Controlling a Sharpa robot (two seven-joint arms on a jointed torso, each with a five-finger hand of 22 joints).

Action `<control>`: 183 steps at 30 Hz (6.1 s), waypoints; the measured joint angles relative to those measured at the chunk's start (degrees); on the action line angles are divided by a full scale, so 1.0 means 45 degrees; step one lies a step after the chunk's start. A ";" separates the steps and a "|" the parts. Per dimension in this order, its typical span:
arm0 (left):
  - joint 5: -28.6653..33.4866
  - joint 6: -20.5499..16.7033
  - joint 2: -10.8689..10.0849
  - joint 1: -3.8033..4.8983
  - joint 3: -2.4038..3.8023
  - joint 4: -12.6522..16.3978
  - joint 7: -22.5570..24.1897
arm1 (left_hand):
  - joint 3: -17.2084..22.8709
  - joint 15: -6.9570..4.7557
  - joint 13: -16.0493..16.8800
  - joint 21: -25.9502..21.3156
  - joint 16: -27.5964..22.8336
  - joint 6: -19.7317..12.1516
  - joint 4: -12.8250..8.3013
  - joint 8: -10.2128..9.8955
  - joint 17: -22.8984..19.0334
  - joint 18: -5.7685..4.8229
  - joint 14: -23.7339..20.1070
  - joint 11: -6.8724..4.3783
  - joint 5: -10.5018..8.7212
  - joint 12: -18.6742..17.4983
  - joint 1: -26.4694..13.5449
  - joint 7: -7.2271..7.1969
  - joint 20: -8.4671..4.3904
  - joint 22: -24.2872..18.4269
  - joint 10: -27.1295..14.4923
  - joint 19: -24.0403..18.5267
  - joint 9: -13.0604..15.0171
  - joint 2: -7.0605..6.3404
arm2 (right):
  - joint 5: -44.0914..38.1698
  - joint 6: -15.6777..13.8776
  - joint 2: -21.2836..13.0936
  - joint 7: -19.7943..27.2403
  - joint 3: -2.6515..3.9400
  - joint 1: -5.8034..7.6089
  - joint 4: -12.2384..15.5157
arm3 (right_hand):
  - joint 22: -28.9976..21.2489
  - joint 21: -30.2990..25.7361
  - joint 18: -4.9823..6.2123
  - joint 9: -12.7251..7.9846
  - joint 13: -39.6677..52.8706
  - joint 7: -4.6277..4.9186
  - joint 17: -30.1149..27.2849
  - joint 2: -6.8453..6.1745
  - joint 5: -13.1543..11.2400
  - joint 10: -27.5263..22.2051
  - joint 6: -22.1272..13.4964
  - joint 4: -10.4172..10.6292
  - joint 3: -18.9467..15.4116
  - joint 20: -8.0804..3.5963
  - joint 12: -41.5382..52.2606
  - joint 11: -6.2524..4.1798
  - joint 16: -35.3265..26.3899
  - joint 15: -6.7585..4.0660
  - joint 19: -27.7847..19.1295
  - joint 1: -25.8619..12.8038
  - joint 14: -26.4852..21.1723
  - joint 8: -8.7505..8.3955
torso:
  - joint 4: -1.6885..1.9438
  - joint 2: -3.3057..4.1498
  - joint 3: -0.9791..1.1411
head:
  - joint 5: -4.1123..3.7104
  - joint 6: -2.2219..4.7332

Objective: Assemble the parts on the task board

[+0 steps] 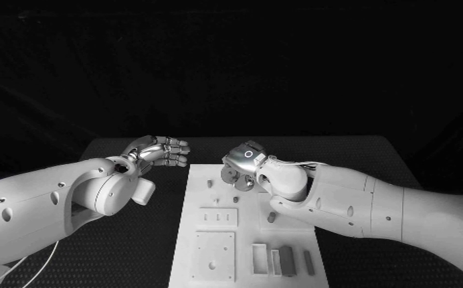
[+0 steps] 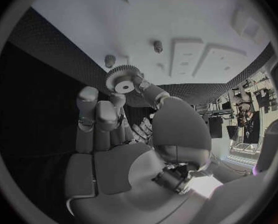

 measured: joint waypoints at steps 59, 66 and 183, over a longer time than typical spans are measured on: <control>-0.0004 0.0000 0.0035 0.0000 0.0005 0.0011 -0.0004 | -0.0034 0.0000 0.0001 0.0000 -0.0050 0.0000 0.0034 0.0000 0.0030 0.0000 0.0000 0.0000 0.0000 0.0000 0.0000 0.0000 0.0000 0.0016 0.0000 0.0000 0.0000 0.0000 | 0.0818 -0.0226 0.0807 0.0873 -0.0174 -0.0333 -0.1695 | 0.0000 -0.0001 0.0011 -0.0103 -0.0140 0.0137 0.0031 -0.0487 -0.0001 -0.0071 -0.0134 0.0250 0.0171 0.0050 -0.0001 0.0070 -0.0003 0.0047 0.0036 0.0015 0.0046 -0.0406 | 0.0001 0.0009 0.0007 | 0.0146 -0.0192; -0.0004 0.0000 0.0021 0.0000 0.0005 0.0012 -0.0004 | -0.0034 0.0000 0.0001 0.0000 -0.0050 0.0000 0.0034 0.0000 0.0041 0.0000 0.0000 0.0000 0.0000 0.0000 0.0000 0.0000 0.0000 0.0015 0.0000 0.0000 0.0001 0.0000 | 0.0974 -0.0253 0.0668 0.0935 -0.0163 -0.0338 -0.1671 | 0.0000 -0.0001 0.0012 -0.0100 -0.0154 0.0138 0.0031 -0.0487 -0.0001 -0.0071 -0.0135 0.0347 0.0199 0.0000 -0.0001 0.0070 -0.0003 0.0048 0.0091 0.0015 0.0047 -0.0438 | -0.0007 0.0009 0.0013 | 0.0154 -0.0201; -0.0007 -0.0015 -0.0119 0.0004 -0.0008 -0.0561 0.0192 | 0.0001 0.0046 0.0173 -0.0099 -0.0149 0.0500 0.0136 0.0149 0.0245 -0.0004 0.0047 -0.0066 0.0000 0.0256 0.0036 0.0090 0.0047 0.0090 0.0664 0.0047 0.0035 0.0034 | 0.7546 -0.0488 -0.4150 0.4921 0.0684 0.0515 -0.0965 | 0.0000 -0.0585 -0.0018 -0.0196 -0.5197 0.0746 -0.0213 -0.0935 0.0002 -0.0984 -0.0840 0.0244 0.0245 0.0159 -0.4251 0.0528 -0.0794 0.0462 -0.0815 0.0975 -0.0649 -0.0835 | -0.0411 -0.0078 0.0328 | -0.0022 0.0024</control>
